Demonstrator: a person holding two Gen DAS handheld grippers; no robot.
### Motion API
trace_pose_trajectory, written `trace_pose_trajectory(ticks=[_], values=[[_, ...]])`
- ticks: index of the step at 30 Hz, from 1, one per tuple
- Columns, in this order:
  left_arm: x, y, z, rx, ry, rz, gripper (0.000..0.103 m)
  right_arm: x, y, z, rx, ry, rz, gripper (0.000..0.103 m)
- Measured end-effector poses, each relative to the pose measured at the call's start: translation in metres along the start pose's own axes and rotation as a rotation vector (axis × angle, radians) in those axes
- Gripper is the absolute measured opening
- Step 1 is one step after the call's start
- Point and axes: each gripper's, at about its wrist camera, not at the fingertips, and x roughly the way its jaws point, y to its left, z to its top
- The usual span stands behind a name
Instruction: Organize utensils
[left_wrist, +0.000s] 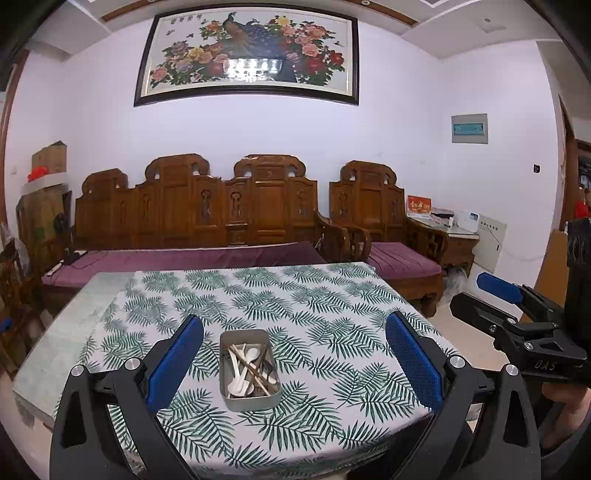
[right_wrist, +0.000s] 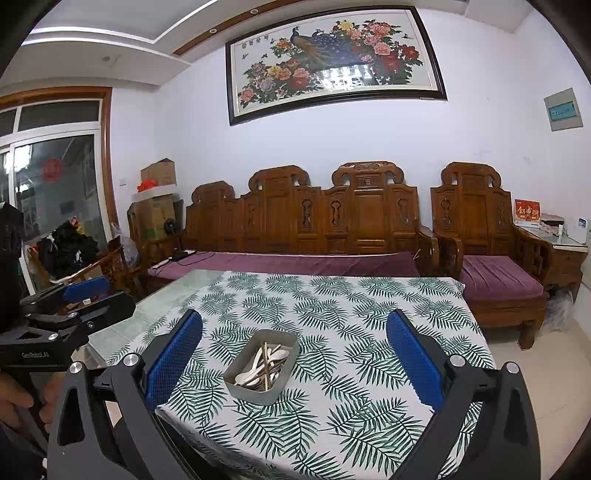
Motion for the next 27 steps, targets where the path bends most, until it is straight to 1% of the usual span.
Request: trace_pose_trajectory(ticks=[27], values=[[-0.0023,-0.0014,-0.0015,-0.010,-0.001,0.005,0.095,0.0004,0.0005,-0.0019,0.002,0.000,-0.001,0.100]])
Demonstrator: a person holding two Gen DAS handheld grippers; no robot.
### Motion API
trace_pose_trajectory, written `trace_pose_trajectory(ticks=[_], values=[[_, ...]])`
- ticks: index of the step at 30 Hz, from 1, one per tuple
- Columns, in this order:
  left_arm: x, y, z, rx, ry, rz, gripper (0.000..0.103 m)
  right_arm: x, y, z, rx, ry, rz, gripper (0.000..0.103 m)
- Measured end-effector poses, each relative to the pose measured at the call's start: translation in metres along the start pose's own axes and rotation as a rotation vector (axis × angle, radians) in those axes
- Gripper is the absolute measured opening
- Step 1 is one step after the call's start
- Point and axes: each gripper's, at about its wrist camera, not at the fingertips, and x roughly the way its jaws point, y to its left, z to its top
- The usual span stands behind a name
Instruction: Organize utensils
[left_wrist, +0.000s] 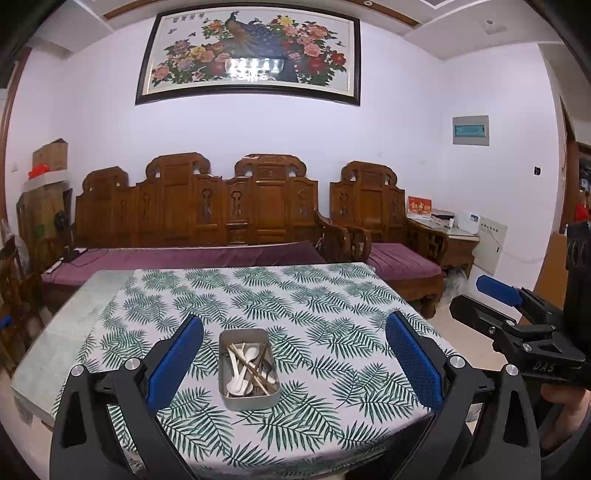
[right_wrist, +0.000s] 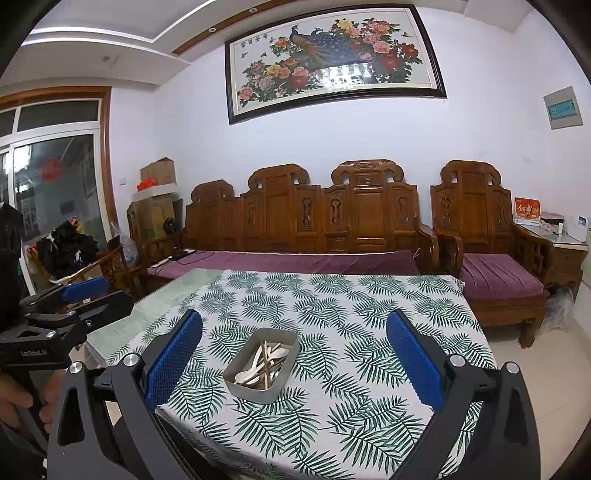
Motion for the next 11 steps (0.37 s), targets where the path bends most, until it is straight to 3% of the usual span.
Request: trace_pose_trajectory(ticks=[11], values=[[0.0013,-0.0016,0.0014,-0.004,0.000,-0.004,0.095,0.0010,0.0009,-0.0013,0.001,0.001,0.000,0.100]])
